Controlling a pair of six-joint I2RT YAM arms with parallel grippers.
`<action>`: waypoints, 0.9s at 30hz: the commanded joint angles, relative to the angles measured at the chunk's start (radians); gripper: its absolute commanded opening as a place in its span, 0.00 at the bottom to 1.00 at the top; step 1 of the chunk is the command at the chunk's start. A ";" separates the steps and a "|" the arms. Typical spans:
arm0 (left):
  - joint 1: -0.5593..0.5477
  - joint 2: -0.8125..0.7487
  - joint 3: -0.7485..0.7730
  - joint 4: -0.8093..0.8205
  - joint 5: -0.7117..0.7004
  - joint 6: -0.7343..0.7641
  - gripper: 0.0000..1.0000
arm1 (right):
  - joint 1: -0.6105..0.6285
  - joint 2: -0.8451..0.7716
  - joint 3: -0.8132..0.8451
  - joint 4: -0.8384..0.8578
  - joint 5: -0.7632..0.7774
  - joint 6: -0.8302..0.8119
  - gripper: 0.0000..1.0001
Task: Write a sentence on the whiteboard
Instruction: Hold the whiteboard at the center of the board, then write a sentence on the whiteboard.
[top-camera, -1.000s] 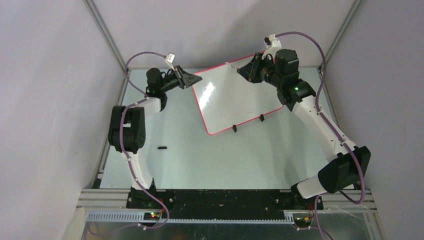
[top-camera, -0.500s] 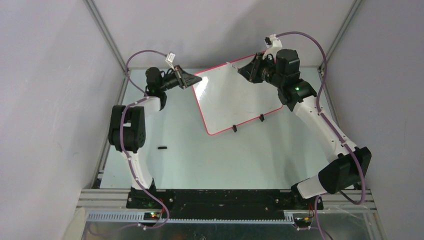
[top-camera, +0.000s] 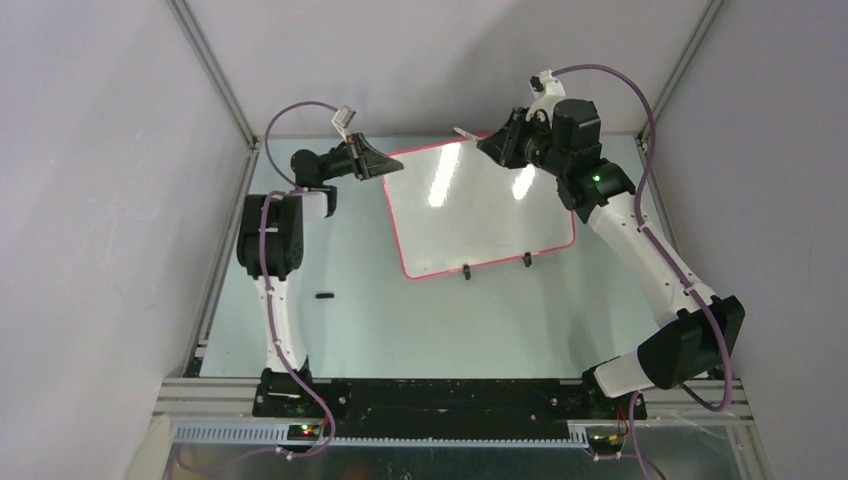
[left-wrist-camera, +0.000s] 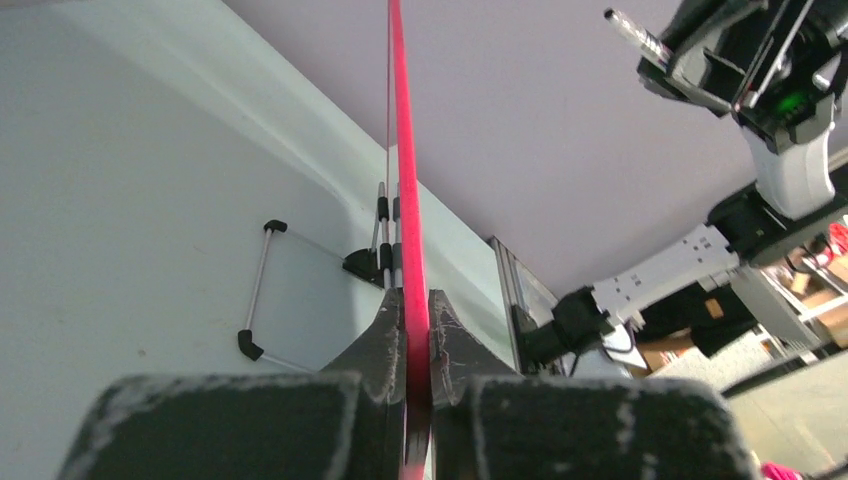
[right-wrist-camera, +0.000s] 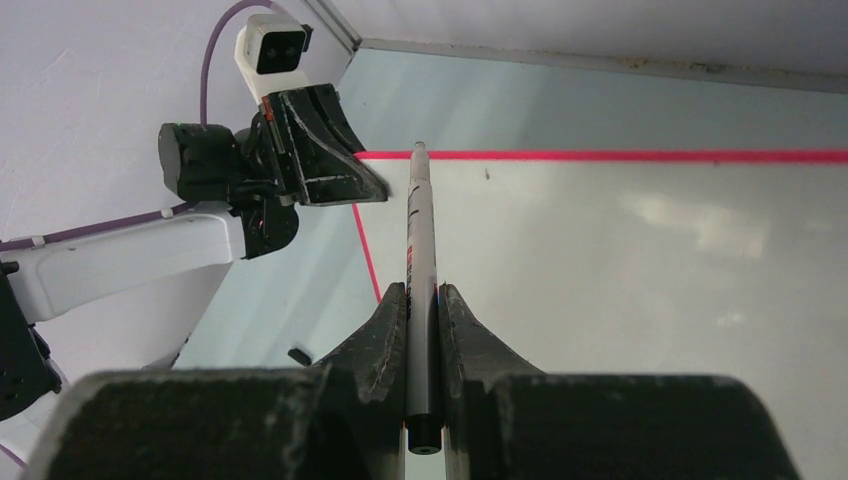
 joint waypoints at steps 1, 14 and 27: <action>-0.032 -0.032 0.034 0.112 0.142 -0.145 0.00 | 0.003 -0.035 0.020 0.003 -0.007 -0.020 0.00; -0.055 -0.044 0.070 0.112 0.083 -0.162 0.40 | 0.106 -0.019 0.066 -0.051 0.130 -0.061 0.00; -0.031 -0.090 0.010 0.112 0.000 -0.110 0.61 | 0.250 0.023 0.142 -0.174 0.377 -0.080 0.00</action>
